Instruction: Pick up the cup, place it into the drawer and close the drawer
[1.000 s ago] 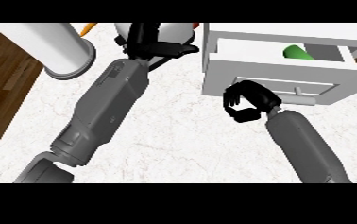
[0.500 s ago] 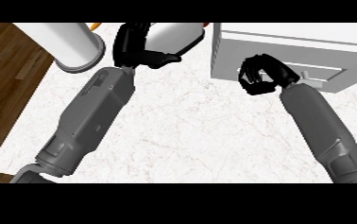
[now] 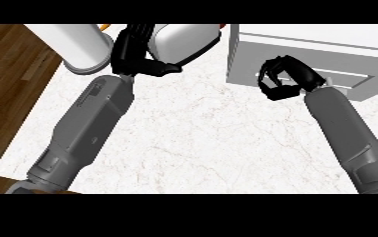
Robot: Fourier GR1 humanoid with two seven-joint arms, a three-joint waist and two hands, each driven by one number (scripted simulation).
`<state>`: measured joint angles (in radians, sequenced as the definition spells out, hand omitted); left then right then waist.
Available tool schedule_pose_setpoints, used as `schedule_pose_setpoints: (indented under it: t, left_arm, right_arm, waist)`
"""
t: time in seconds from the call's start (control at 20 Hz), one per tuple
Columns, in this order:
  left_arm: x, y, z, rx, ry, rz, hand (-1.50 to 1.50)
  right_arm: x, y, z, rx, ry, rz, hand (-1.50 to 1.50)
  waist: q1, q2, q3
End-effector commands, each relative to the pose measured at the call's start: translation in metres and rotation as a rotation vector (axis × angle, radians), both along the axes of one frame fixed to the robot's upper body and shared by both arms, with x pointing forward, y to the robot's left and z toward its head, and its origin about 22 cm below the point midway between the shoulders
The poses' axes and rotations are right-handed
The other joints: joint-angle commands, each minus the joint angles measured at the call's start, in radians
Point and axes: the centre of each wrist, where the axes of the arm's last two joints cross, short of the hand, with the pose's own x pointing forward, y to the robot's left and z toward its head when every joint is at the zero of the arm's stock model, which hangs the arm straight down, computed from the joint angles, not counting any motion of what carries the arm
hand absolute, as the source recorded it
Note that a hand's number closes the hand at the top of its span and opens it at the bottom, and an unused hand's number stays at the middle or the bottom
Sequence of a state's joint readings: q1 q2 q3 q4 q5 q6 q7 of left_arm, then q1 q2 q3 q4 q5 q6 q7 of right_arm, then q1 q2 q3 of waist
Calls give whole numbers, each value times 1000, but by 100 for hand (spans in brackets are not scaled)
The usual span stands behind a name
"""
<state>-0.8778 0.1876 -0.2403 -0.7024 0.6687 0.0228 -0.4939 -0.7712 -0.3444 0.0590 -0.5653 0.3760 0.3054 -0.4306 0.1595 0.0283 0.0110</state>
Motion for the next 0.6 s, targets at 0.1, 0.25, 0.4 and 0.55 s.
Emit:
schedule_pose_setpoints:
  t: [0.1, 0.25, 0.4, 0.55]
  left_arm:
    - [-4, 0, -3, -17, 8, -33, -150]
    - [-3, 2, 1, -16, -5, -43, -150]
    - [-3, 13, -1, -20, 5, -34, -150]
    - [-5, 5, -1, -29, -8, -52, -150]
  right_arm:
    - [32, -29, 88, -29, -177, -171, 150]
    - [29, -42, 96, -7, -172, -171, 150]
    - [28, -44, 98, 7, -167, -169, 150]
    - [26, -45, 96, 20, -160, -159, 150]
  waist:
    - [61, 21, -8]
    - [55, 22, -8]
    - [62, 21, -9]
    - [65, 23, -8]
